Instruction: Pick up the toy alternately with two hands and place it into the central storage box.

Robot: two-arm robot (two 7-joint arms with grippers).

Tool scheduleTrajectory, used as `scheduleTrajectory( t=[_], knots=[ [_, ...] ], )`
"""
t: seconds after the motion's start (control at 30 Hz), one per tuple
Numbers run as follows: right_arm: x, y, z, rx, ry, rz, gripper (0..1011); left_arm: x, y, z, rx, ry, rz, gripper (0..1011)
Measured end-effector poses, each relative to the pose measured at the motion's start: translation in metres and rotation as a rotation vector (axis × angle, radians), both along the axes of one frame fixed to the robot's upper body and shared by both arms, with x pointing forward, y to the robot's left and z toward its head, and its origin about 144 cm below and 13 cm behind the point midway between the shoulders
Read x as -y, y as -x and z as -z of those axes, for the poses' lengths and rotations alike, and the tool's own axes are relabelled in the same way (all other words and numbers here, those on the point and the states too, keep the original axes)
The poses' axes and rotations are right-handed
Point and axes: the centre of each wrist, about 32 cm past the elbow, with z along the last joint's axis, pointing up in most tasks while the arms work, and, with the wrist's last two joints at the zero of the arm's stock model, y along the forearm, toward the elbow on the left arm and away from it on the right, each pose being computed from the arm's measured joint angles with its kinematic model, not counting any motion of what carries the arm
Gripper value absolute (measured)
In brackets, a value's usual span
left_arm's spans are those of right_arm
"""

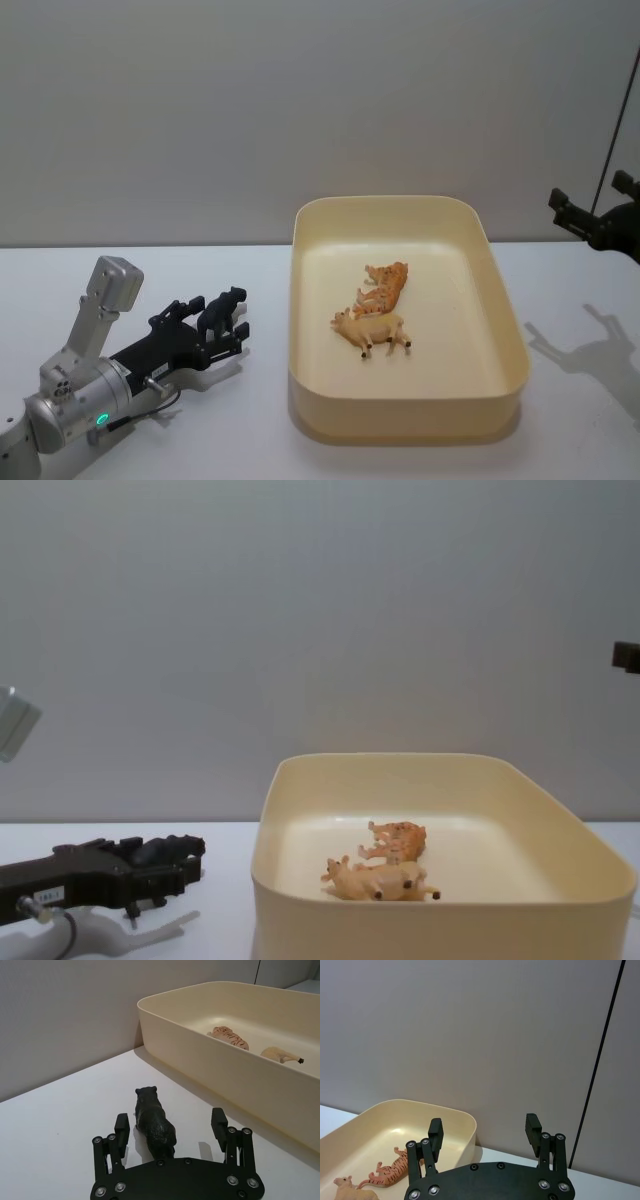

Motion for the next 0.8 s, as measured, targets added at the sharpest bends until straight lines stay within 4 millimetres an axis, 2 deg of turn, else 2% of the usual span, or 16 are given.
scheduleTrajectory(
  t=[0.2,0.4,0.47,0.5,0.57,0.6,0.7,0.73,0.8],
  knots=[
    [0.0000,0.0000,0.0000,0.000,0.000,0.000,1001,0.0004,-0.0022,0.0000,-0.004,-0.002,-0.002,906],
    [0.0000,0.0000,0.0000,0.000,0.000,0.000,1001,0.0008,-0.0035,0.0000,-0.006,-0.003,-0.003,707],
    [0.0000,0.0000,0.0000,0.000,0.000,0.000,1001,0.0009,-0.0038,-0.0001,-0.006,-0.003,-0.002,673],
    [0.0000,0.0000,0.0000,0.000,0.000,0.000,1001,0.0009,-0.0039,-0.0001,-0.006,-0.003,-0.002,606],
    [0.0000,0.0000,0.0000,0.000,0.000,0.000,1001,0.0010,-0.0041,0.0001,-0.007,-0.003,-0.002,566],
    [0.0000,0.0000,0.0000,0.000,0.000,0.000,1001,0.0011,-0.0042,0.0000,-0.007,-0.004,-0.002,499],
    [0.0000,0.0000,0.0000,0.000,0.000,0.000,1001,0.0012,-0.0045,-0.0001,-0.007,-0.004,-0.002,443],
    [0.0000,0.0000,0.0000,0.000,0.000,0.000,1001,0.0012,-0.0046,0.0001,-0.008,-0.004,-0.002,387],
    [0.0000,0.0000,0.0000,0.000,0.000,0.000,1001,0.0012,-0.0047,0.0001,-0.008,-0.004,-0.002,343]
  ],
)
